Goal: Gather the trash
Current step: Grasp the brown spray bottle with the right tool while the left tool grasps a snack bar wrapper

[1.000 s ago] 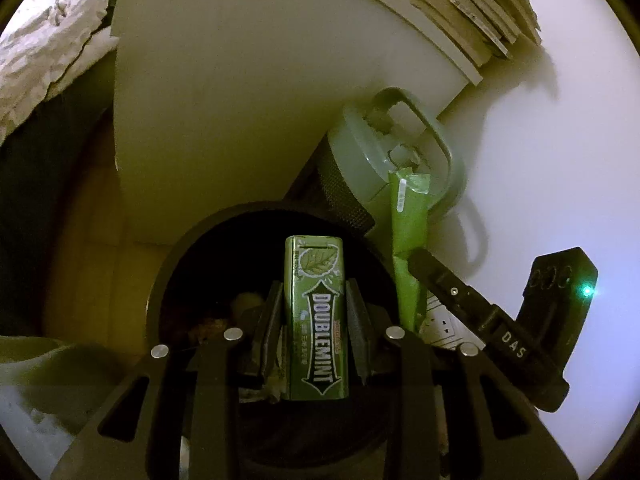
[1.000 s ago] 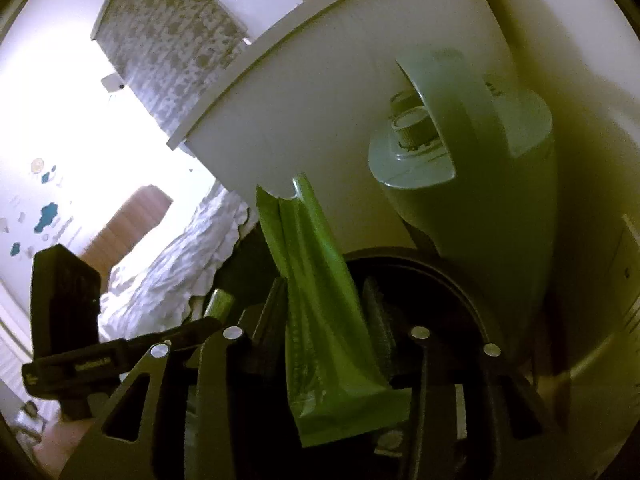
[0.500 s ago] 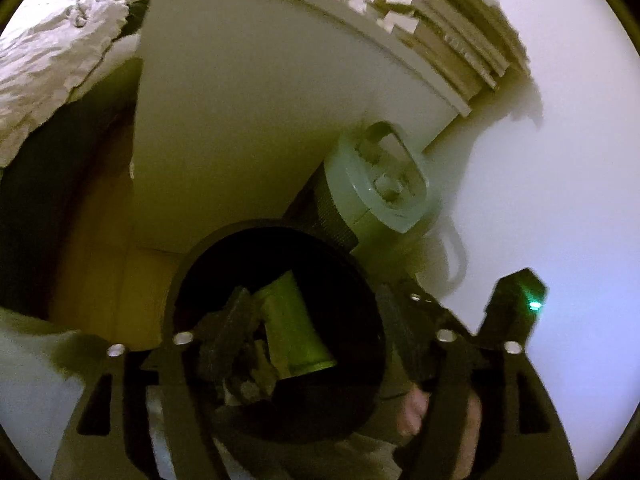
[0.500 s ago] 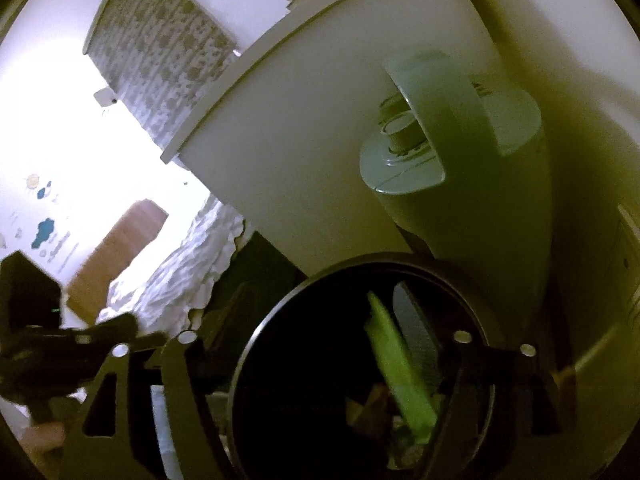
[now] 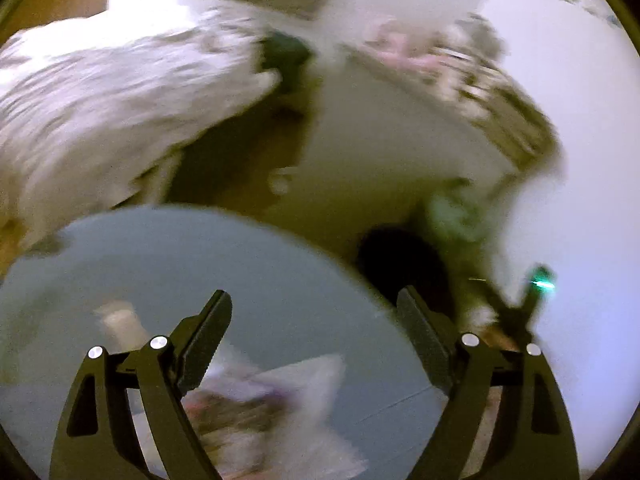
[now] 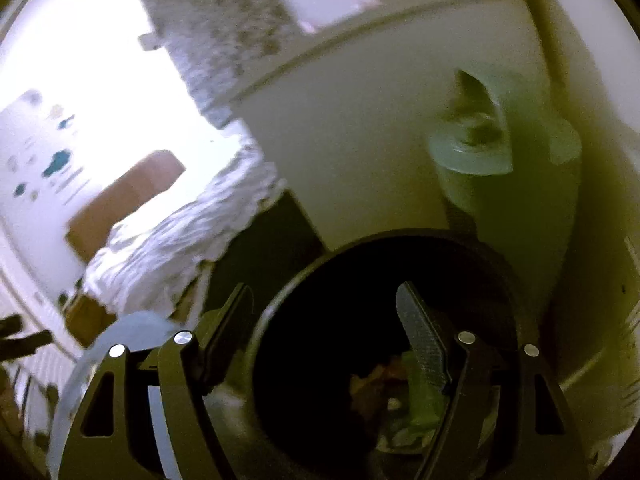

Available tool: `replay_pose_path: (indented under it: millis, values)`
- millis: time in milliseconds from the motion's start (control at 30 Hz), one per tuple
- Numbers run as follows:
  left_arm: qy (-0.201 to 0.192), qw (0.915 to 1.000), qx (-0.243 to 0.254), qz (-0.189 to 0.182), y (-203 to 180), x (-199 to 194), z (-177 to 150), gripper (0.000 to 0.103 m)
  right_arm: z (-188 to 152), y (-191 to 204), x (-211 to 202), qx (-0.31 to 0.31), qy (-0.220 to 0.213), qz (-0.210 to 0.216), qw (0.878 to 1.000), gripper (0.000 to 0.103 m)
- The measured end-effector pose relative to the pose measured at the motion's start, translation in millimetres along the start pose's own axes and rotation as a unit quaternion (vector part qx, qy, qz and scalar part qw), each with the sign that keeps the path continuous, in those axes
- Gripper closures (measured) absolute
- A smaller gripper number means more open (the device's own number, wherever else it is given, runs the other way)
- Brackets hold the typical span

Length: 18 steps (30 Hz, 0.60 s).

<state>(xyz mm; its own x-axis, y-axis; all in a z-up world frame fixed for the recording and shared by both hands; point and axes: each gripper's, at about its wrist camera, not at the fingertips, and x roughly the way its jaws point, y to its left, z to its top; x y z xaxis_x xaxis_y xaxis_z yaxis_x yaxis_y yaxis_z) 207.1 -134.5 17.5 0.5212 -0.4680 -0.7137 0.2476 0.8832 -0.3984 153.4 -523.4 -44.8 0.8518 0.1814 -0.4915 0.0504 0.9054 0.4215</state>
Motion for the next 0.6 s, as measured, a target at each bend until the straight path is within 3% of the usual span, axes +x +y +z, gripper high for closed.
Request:
replay_pose_path:
  millis: [67, 133, 200, 300, 400, 467, 600]
  values:
    - [0.013, 0.9989, -0.033, 0.031, 42.2, -3.9, -10.5, 0.021, -7.6, 21.7, -12.2, -0.016, -0.007, 0.032, 0.999, 0.029]
    - [0.029, 0.9973, -0.056, 0.038, 73.6, -1.7, -18.7, 0.033, -14.3, 48.2, -17.6, -0.038, 0.002, 0.076, 0.996, 0.029]
    - [0.049, 0.9959, -0.068, 0.033, 95.8, 10.1, -25.7, 0.042, -27.1, 89.2, -18.4, -0.083, 0.032, 0.126, 0.988, 0.029]
    - [0.066, 0.9949, -0.071, 0.027, 106.3, 29.4, -28.9, 0.051, -49.0, 153.9, -15.6, -0.167, 0.08, 0.169, 0.968, 0.029]
    - [0.059, 0.9964, -0.052, 0.03, 100.5, 38.4, -26.7, 0.055, -65.3, 209.7, -4.3, -0.222, 0.134, 0.196, 0.946, 0.037]
    - [0.055, 0.9971, -0.04, 0.035, 97.7, 42.6, -26.9, 0.069, -74.7, 242.2, 9.5, -0.251, 0.17, 0.208, 0.93, 0.043]
    - [0.038, 0.9934, 0.039, 0.101, 93.1, 43.7, -32.6, 0.095, -85.2, 289.5, 35.2, -0.29, 0.211, 0.204, 0.911, 0.045]
